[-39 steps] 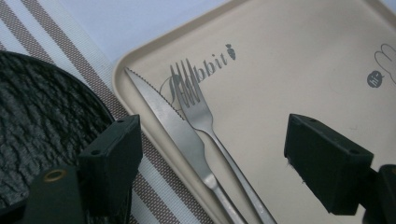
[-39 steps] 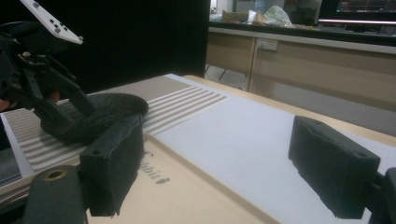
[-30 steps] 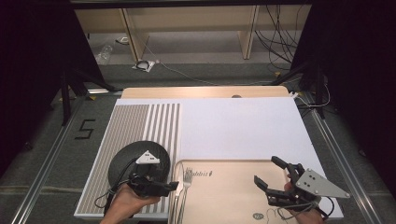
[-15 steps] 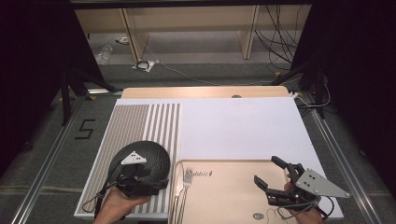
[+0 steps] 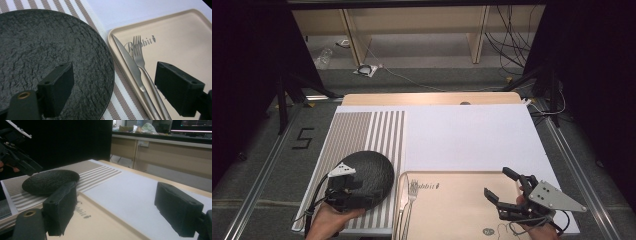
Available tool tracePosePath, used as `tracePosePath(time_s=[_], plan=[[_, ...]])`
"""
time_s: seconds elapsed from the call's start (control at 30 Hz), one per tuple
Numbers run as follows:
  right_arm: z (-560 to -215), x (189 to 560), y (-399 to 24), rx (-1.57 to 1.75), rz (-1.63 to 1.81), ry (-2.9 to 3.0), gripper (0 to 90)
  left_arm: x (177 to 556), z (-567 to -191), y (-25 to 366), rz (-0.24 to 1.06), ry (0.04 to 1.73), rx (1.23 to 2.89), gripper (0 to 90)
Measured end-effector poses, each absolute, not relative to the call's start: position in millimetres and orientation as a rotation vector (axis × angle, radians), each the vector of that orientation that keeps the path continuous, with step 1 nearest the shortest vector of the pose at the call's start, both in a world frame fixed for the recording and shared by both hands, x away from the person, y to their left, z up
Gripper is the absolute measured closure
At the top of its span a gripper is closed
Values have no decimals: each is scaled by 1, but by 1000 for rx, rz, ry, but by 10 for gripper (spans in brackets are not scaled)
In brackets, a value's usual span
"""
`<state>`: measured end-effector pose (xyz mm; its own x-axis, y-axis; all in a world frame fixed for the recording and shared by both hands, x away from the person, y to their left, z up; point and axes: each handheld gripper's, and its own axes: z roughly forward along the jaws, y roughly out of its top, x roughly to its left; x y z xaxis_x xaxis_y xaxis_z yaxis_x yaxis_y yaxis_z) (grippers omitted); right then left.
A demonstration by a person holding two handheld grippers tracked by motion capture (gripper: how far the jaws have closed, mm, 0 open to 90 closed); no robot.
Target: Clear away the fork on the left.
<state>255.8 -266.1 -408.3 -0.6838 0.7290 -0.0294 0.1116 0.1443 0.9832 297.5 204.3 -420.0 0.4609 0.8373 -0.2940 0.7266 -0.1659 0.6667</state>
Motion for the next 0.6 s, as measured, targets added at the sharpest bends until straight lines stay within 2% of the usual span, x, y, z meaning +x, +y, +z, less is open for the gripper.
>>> tracePosePath(time_s=[0.6], plan=[[-409, 256, -267, 804, 1581, 1909, 191, 292, -423, 223, 194, 1412, 1863, 154]])
